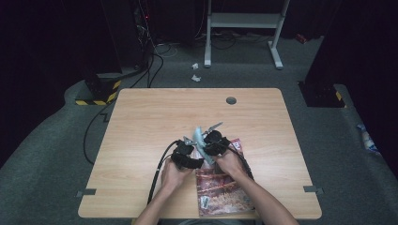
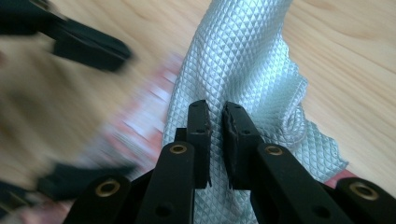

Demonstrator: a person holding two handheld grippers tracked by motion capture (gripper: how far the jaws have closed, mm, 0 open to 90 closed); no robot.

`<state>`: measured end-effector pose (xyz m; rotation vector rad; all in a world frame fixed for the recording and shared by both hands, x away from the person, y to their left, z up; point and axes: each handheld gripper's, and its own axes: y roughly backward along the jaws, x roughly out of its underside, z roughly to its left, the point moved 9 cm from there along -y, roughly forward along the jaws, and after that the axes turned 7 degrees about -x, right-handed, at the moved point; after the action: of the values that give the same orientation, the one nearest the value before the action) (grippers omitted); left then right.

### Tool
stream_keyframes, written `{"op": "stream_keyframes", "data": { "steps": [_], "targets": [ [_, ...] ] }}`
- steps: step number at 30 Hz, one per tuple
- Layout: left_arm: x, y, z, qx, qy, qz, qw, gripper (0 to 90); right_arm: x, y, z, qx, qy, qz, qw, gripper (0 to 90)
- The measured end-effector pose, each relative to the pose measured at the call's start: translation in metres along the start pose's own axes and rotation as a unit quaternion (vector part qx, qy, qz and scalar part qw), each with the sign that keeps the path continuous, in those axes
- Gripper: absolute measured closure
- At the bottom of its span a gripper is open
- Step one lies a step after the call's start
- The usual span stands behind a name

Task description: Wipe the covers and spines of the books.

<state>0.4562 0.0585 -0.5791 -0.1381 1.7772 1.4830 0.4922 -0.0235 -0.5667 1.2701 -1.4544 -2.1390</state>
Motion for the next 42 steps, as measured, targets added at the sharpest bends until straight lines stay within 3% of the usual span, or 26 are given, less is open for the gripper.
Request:
{"op": "stream_keyframes", "data": {
  "steps": [1, 3, 6, 8, 12, 19, 22, 26, 28, 32, 36, 42],
  "targets": [
    [0.0, 0.0, 0.0, 0.001, 0.003, -0.002, 1.0, 27.9, 0.006, 0.005, -0.004, 0.01, -0.021, 0.006, 0.9997, 81.6],
    [0.0, -0.001, 0.0, 0.001, 0.004, -0.002, 1.0, 27.1, 0.02, 0.018, -0.029, 0.035, -0.023, 0.0, 0.9991, 81.5],
    [0.0, -0.001, 0.0, 0.0, 0.003, -0.003, 1.0, 27.0, 0.04, 0.033, -0.05, 0.045, -0.056, -0.01, 0.9973, 81.5],
    [0.0, -0.001, 0.001, 0.0, 0.004, -0.003, 1.0, 27.1, 0.054, 0.047, -0.067, 0.065, -0.069, -0.017, 0.9953, 81.4],
    [0.0, -0.001, 0.001, -0.004, 0.006, -0.002, 1.0, 27.1, 0.077, 0.062, -0.083, 0.077, -0.086, -0.023, 0.993, 81.4],
    [0.0, 0.0, 0.001, -0.008, 0.011, -0.002, 0.9999, 28.5, 0.107, 0.077, -0.065, 0.067, -0.061, -0.027, 0.9955, 81.2],
    [0.001, 0.002, 0.0, -0.005, 0.017, 0.001, 0.9998, 30.3, 0.115, 0.084, -0.064, 0.064, -0.068, -0.027, 0.9952, 80.5],
    [0.006, 0.008, -0.004, 0.005, 0.019, 0.002, 0.9998, 33.6, 0.12, 0.09, -0.075, 0.079, -0.084, -0.029, 0.9929, 79.9],
    [0.009, 0.013, -0.008, 0.013, 0.023, -0.006, 0.9996, 33.7, 0.124, 0.093, -0.091, 0.096, -0.102, -0.027, 0.9897, 79.0],
    [0.017, 0.022, -0.016, 0.02, 0.02, -0.014, 0.9995, 34.1, 0.126, 0.096, -0.098, 0.098, -0.118, -0.033, 0.9876, 70.0],
    [0.023, 0.026, -0.024, 0.022, 0.013, -0.012, 0.9996, 34.6, 0.118, 0.111, -0.089, 0.087, -0.111, -0.075, 0.9872, 66.3],
    [0.029, 0.029, -0.037, 0.027, 0.004, -0.007, 0.9996, 34.8, 0.12, 0.112, -0.055, 0.039, -0.084, -0.081, 0.9924, 60.9]
  ]
}}
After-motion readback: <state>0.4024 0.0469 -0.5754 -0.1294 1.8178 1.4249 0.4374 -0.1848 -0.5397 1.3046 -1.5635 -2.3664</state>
